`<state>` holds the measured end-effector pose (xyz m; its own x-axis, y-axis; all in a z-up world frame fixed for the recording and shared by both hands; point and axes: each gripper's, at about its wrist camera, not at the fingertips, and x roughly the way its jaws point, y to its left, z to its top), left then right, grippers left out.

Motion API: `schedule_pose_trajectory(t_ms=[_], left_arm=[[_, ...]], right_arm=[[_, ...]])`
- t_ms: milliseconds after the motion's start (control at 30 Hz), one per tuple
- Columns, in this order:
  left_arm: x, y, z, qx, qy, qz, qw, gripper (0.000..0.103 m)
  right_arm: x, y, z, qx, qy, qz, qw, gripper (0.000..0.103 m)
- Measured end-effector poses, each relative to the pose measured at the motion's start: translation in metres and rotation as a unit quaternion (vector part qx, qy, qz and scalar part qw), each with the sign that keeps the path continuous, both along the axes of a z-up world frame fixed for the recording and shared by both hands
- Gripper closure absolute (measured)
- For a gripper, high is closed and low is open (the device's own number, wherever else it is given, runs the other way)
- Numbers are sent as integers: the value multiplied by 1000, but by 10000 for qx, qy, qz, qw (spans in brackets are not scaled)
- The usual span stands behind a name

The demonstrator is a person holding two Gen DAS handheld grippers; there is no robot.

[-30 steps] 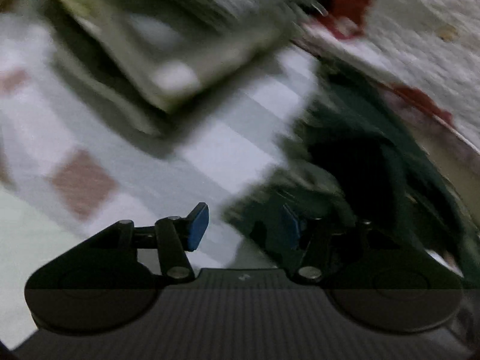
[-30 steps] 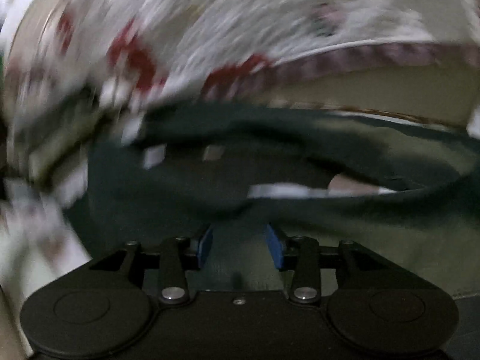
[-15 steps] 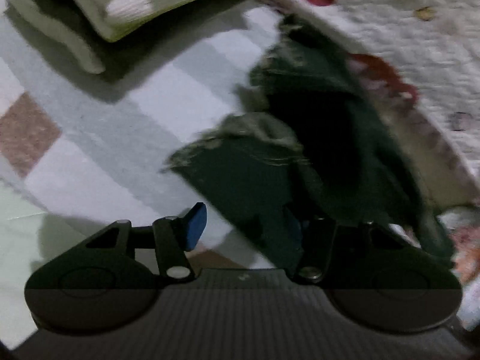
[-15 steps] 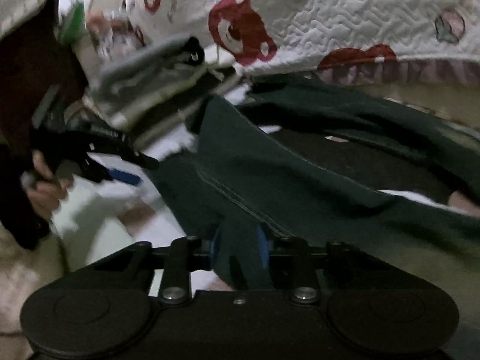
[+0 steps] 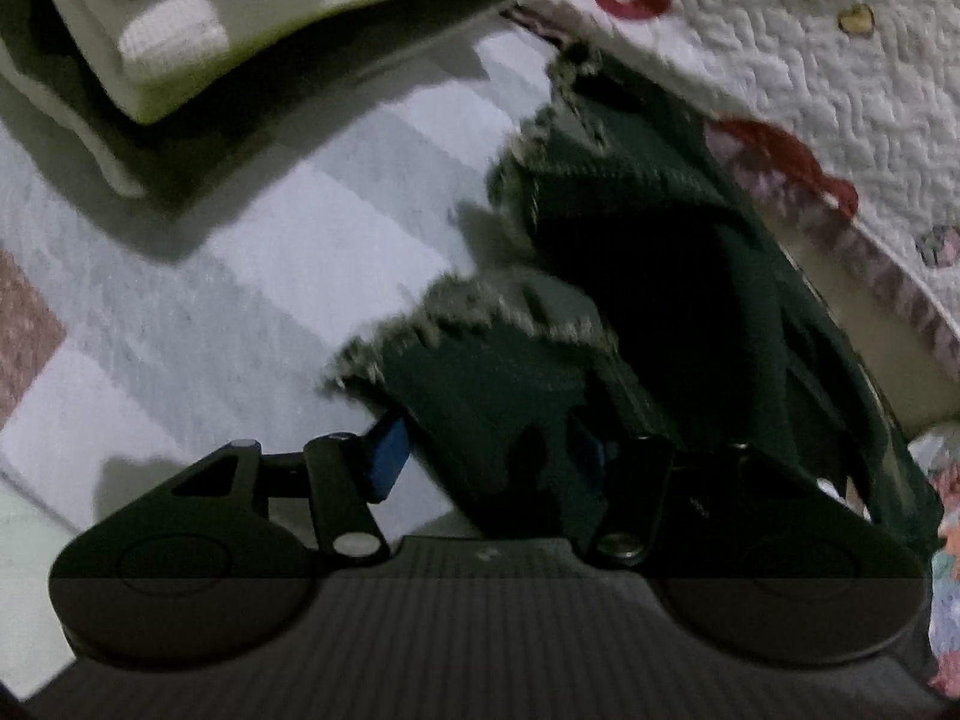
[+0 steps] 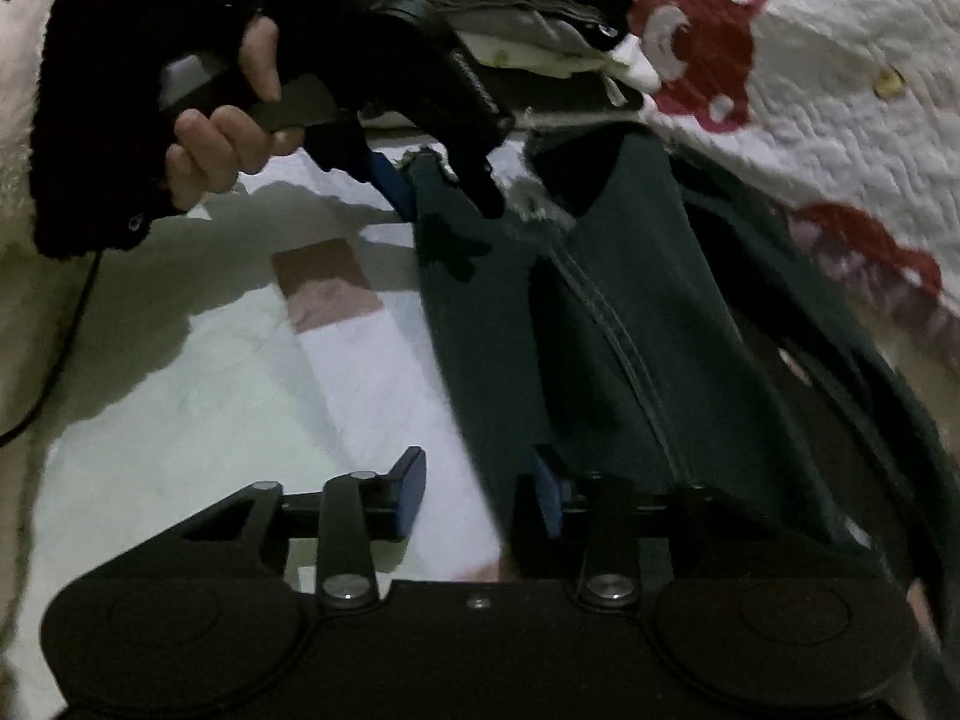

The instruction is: Fold clothes

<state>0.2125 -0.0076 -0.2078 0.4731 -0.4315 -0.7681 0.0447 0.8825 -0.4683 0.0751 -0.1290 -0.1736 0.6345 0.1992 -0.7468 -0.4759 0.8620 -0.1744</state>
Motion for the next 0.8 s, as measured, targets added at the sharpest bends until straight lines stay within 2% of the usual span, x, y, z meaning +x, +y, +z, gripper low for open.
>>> schedule_pose_trajectory(t_ms=[33,67,167,200,300,333,433,467,500,567,600,667,700,800], left_arm=[[2,0,0,38,-42,-63,10000,99],[3,-1,2,-49,-145,-180,9997,99],[1,-3,13,-458,-502,-456,9966,99],[-1,-3,18,-550,-625,-528,9951,99],[-5,-1,19,-609,-612,-594,9945,99],[-7,0,20,-623,-600,-612,9944,99],[-6,14,16,-1118,-387,-529,9916,99],[-6,20,15,-1365,-310,-481,9890,99],[-6,27,12,-1701,-165,-413,9844,99],[-6,40,3,-2405,157,-267,9702,98],[-8,44,1,-2469,224,-225,9685,97],[-11,44,0,-2162,282,-172,9758,94],[-12,43,0,-2000,315,-155,9792,87],[-10,41,-6,-2292,451,-77,9723,57]], right_arm=[[3,2,-1,15,-30,69,10000,50],[6,4,-2,40,-31,128,9999,47],[19,13,-8,203,-6,180,9996,45],[25,13,-8,387,19,94,9992,44],[45,1,-3,1316,225,-412,9902,44],[50,-1,-3,1401,208,-472,9888,44],[61,12,-8,836,-62,-222,9962,44],[63,18,-11,586,-184,-69,9981,56],[63,22,-13,467,-286,65,9985,87],[63,22,-11,519,-354,148,9979,93],[63,20,-9,536,-389,96,9978,98],[61,13,-4,763,-460,-105,9960,99],[60,7,-1,928,-481,-253,9942,99],[63,-6,6,1315,-452,-479,9891,99]])
